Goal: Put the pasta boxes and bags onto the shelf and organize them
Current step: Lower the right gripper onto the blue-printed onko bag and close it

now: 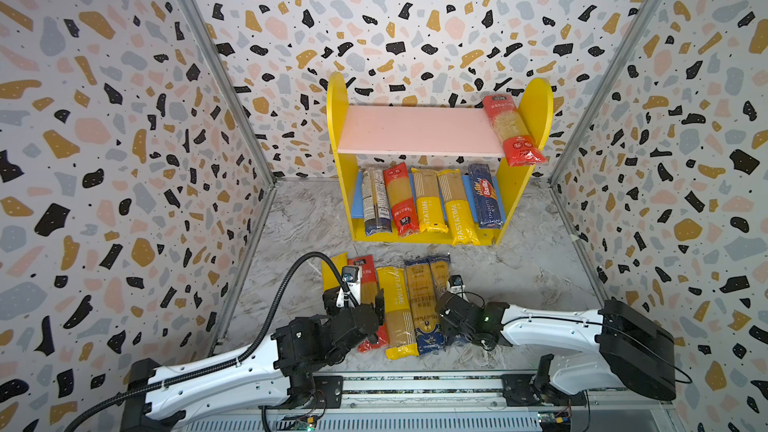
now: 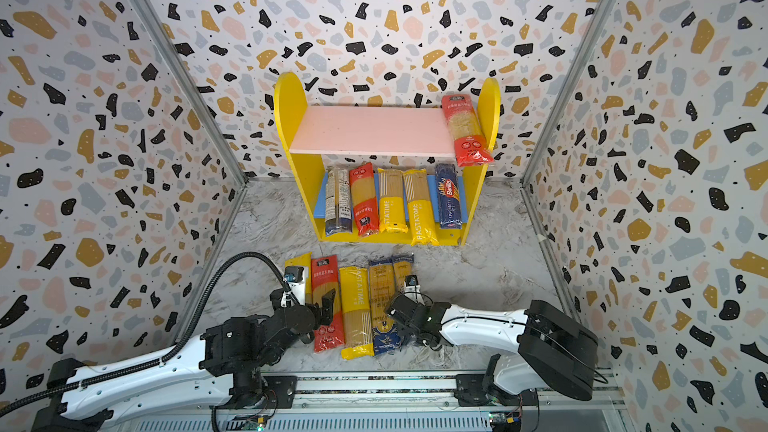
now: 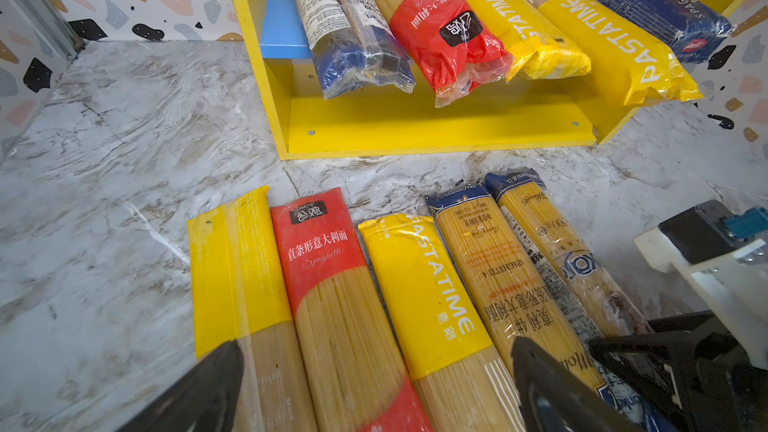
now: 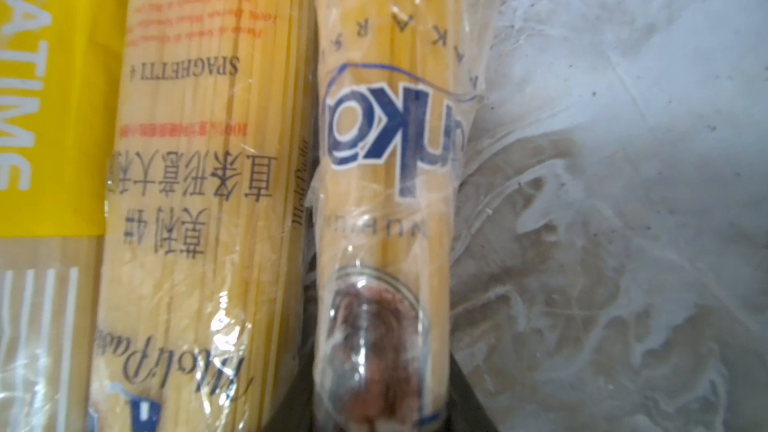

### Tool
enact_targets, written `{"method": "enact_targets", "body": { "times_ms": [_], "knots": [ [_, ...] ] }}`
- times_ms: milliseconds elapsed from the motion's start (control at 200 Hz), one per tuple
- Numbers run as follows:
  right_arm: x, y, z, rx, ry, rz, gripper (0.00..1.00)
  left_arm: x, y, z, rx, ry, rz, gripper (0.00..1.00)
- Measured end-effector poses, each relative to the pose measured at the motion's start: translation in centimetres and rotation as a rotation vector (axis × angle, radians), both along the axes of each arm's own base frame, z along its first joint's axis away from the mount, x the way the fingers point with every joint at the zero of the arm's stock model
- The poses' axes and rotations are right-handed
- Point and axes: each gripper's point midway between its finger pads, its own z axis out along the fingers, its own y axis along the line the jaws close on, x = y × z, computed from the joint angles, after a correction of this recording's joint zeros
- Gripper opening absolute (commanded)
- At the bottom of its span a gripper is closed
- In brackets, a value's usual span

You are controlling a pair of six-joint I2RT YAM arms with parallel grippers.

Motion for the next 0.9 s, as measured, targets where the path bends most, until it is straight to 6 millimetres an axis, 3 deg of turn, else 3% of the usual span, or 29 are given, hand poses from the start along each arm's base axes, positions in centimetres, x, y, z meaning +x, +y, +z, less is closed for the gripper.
{"method": "enact_targets", "body": {
  "times_ms": [220, 446, 901],
  "knots": [
    [-1.1, -0.6, 0.3, 0.067, 0.018, 0.017, 0.14, 0.0, -0.4, -0.3, 0.032, 0.006, -0.018, 0.99],
    [-3.5, -2.7, 0.9, 0.123, 0.058, 0.050, 0.14, 0.3, -1.7, 1.4, 0.024, -0.015, -0.052, 0.99],
    [-5.5, -5.6, 5.2, 0.216, 0.035, 0.065, 0.13, 0.9, -3.1, 3.4, 0.032, -0.037, -0.065, 0.99]
  ]
}}
